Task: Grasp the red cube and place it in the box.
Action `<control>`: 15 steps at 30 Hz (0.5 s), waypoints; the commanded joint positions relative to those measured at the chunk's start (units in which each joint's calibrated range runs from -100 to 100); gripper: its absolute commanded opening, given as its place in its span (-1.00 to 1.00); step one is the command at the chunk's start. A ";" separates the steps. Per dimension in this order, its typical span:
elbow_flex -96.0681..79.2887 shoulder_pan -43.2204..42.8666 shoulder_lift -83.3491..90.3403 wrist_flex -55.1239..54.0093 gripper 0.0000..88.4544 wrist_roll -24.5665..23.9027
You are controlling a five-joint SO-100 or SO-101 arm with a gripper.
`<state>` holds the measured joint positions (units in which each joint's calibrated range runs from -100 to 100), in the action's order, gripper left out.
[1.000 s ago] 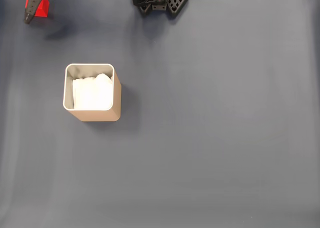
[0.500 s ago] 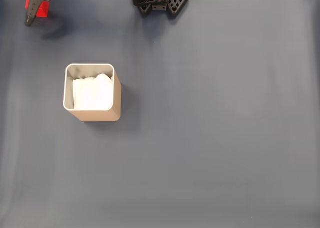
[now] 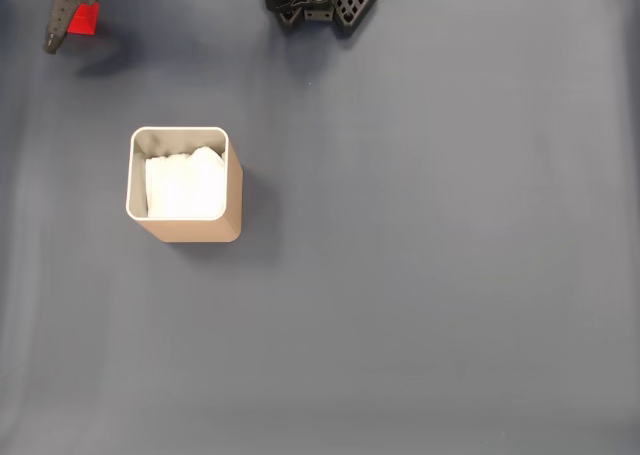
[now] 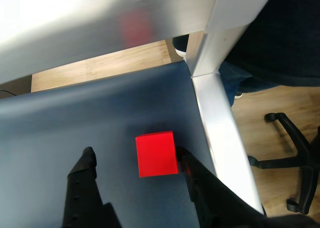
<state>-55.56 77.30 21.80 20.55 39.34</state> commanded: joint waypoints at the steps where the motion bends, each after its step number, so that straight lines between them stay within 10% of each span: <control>1: 3.14 -0.30 -0.47 -0.90 -0.12 -0.24; 15: 3.32 0.05 -2.11 -1.80 -0.13 -0.15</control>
<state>-54.92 77.30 19.57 19.42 39.34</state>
